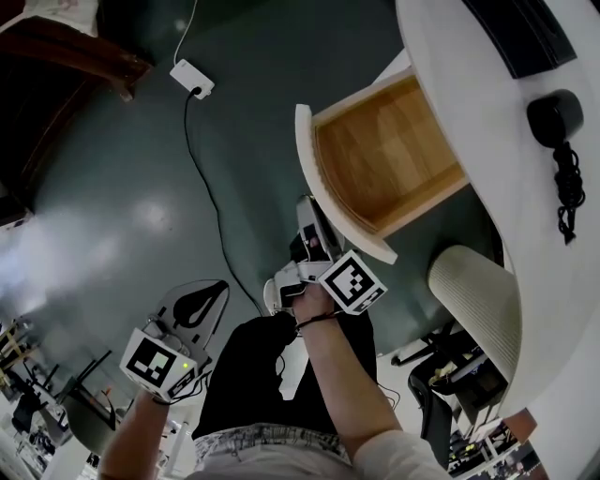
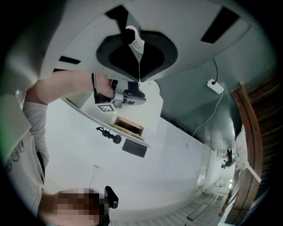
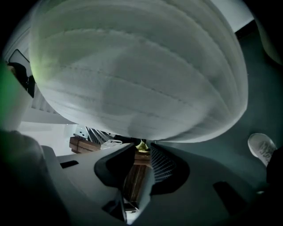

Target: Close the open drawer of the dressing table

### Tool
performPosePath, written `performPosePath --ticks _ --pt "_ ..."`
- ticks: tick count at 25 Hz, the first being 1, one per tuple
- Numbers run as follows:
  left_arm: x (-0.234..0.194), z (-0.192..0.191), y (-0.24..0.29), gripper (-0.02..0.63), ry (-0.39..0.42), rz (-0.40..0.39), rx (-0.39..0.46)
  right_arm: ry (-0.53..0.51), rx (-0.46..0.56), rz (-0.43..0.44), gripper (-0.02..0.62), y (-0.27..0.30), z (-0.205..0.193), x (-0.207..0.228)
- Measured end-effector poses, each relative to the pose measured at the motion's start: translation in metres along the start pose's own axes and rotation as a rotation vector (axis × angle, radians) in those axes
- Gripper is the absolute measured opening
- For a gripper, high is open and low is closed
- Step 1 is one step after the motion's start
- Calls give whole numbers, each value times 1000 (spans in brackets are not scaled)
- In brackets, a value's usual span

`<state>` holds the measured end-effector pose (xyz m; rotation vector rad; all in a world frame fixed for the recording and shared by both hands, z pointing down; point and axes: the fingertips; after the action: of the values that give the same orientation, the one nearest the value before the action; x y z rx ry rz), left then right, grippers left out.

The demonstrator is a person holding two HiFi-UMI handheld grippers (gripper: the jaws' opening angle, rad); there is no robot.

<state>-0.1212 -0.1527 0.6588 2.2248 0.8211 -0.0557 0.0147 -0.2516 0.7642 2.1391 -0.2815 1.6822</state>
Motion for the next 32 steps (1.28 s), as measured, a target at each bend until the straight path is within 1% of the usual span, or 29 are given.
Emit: performPosePath --ticks 3,6,9,14,17,22,32 --pt "3 4 5 25 2 -9 3 -11 -6 -17 117 0 2 2" --pt "5 10 10 25 1 -18 9 -6 14 -11 117 2 13 2" --pt "7 16 16 25 8 -24 15 -4 44 -10 117 5 28 3" --pt "10 20 37 25 16 -38 26 -47 81 5 115 6 59 7" --pt "13 26 51 25 27 -54 44 -70 114 17 115 8 79 8" --pt "18 36 71 25 46 -82 71 -91 159 9 115 9 108 14" --pt "15 49 110 25 85 -109 145 -124 221 64 114 11 141 16"
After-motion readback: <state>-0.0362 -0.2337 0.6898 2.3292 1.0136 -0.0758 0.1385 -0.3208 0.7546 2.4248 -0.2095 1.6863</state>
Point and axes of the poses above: the fingertips, and each gripper's own axes: y forward along the fingers, x to its right, z out of its top, and after that the axes turned 9 degrees about z, right-handed
